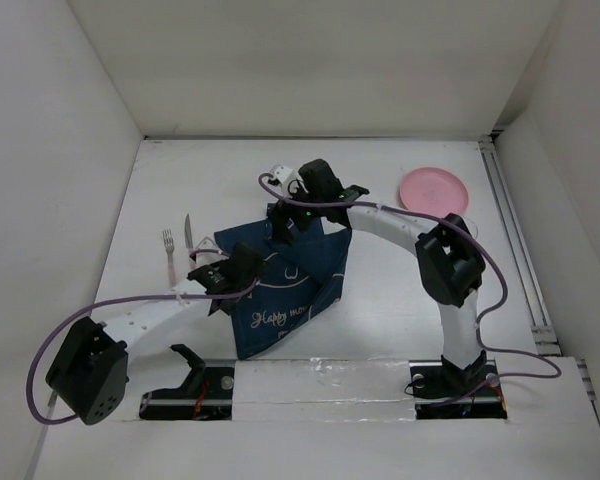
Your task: Set the dinner table for one person
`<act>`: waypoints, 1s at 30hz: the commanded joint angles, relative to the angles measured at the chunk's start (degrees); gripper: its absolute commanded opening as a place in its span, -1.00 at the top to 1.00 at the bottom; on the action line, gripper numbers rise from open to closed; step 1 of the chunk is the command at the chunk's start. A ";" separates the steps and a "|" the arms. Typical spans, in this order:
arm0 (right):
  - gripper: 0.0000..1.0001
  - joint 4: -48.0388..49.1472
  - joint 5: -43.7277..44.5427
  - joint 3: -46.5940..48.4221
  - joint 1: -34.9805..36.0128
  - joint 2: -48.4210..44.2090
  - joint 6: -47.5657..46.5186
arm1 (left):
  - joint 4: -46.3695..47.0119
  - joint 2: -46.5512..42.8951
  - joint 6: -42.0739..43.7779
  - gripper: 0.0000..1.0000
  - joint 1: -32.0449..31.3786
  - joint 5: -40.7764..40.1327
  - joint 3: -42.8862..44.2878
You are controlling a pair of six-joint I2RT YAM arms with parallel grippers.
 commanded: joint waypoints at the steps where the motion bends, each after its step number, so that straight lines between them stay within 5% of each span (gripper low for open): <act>1: -0.96 -10.44 -5.22 6.67 0.51 3.66 -6.52 | 0.32 2.43 -2.27 -1.00 0.11 0.08 -0.69; 8: -0.91 -12.21 -2.16 10.20 0.51 8.69 -5.46 | -1.61 10.69 -3.32 -1.00 0.11 1.84 0.37; 14: -0.65 -12.22 1.62 8.80 2.09 10.00 -4.93 | -3.10 16.23 -4.03 -1.00 0.11 2.98 2.64; 18: -0.32 -12.22 2.24 8.79 2.09 11.15 -4.41 | -3.81 18.44 -4.03 -1.00 0.11 2.98 3.88; 24: 0.93 -12.22 1.01 9.85 2.09 12.38 -3.88 | -3.81 19.67 -4.03 -1.00 0.11 2.98 4.50; 30: 1.00 -10.37 6.54 8.19 -2.20 7.11 3.21 | -3.81 19.67 -4.03 -1.00 0.11 2.98 4.50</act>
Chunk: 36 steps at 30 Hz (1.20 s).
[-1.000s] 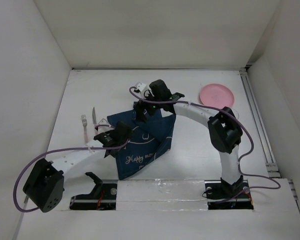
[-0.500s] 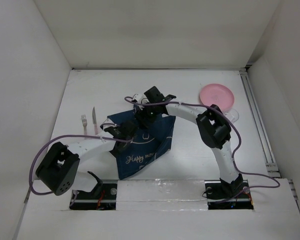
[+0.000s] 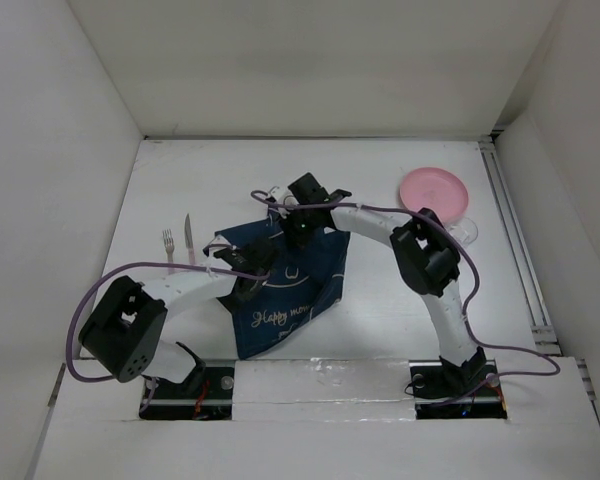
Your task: Set the dinner table for one person
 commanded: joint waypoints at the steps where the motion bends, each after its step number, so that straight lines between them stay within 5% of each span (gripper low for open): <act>1: 1.00 2.78 4.62 -0.63 -4.22 -5.66 6.45 | 1.46 3.49 -3.22 -1.00 0.16 2.13 -2.87; 6: 1.00 9.80 10.16 -8.61 -14.05 -13.28 17.78 | 1.98 4.89 -2.69 -1.00 0.16 2.13 -2.34; 12: 1.00 20.27 27.25 -31.20 -17.33 -29.90 34.40 | 2.51 4.90 -2.16 -1.00 0.16 1.96 -1.12; 14: 0.52 20.90 31.68 -36.13 -14.61 -37.11 36.42 | 2.51 4.90 -2.16 -1.00 0.16 1.34 -0.41; 17: -0.89 21.51 35.30 -38.77 -10.23 -43.87 37.13 | 1.37 5.60 -0.50 -1.00 0.16 -0.68 2.31; 27: -0.99 14.84 32.40 -40.53 -3.35 -39.34 34.76 | -3.91 13.68 1.61 -1.00 0.16 -3.50 13.39; 36: -0.99 5.34 33.63 -32.28 -3.97 -22.02 41.35 | -6.45 22.81 2.23 -1.00 3.40 -4.72 24.44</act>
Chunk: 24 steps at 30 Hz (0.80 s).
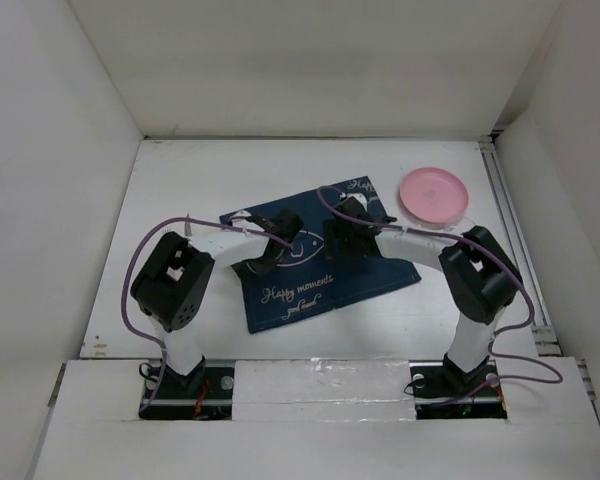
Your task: Set the dinner table for one person
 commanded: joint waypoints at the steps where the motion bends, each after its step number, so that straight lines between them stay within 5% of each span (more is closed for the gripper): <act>1: -0.99 -3.84 0.74 2.52 -0.14 2.33 4.57 | -1.16 4.00 -1.16 -1.00 3.32 -1.63 5.77; 11: -0.99 -9.02 2.15 14.28 -0.76 10.68 11.16 | -4.50 18.75 4.99 -1.00 11.93 -0.92 27.45; 18: -0.99 -18.41 1.54 33.95 -6.64 20.42 8.62 | -10.84 29.92 6.75 -1.00 13.08 -1.45 46.71; 24: -0.99 -20.89 1.01 39.08 -8.67 23.34 7.47 | -11.72 31.35 8.34 -1.00 14.75 -1.45 50.79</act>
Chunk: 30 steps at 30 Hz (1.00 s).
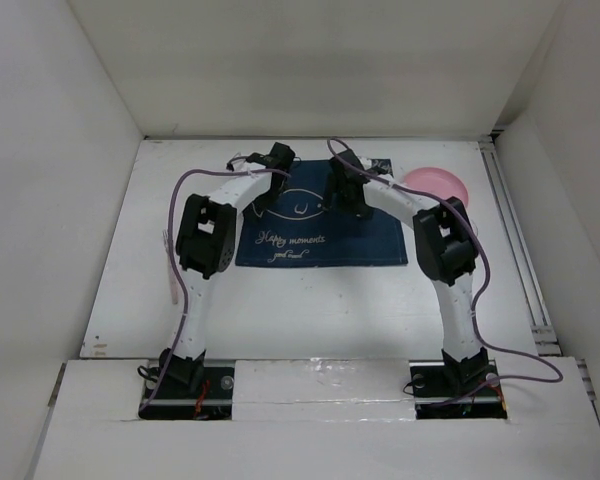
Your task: Set the dinner table for one person
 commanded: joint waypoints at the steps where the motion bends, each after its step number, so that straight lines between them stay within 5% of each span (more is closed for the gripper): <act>1: -0.99 -3.17 -0.85 1.71 -1.39 0.33 -1.29 | -3.37 -1.67 1.75 -1.00 1.27 -0.73 2.35; 16: -0.99 -2.98 -3.67 4.78 -2.71 3.67 -7.10 | 0.32 -21.10 3.52 -1.00 1.27 -3.01 -11.44; 30: -0.99 4.74 -1.56 -13.22 1.50 -6.16 -5.95 | 7.62 -52.47 8.53 -1.00 0.65 -4.24 -33.06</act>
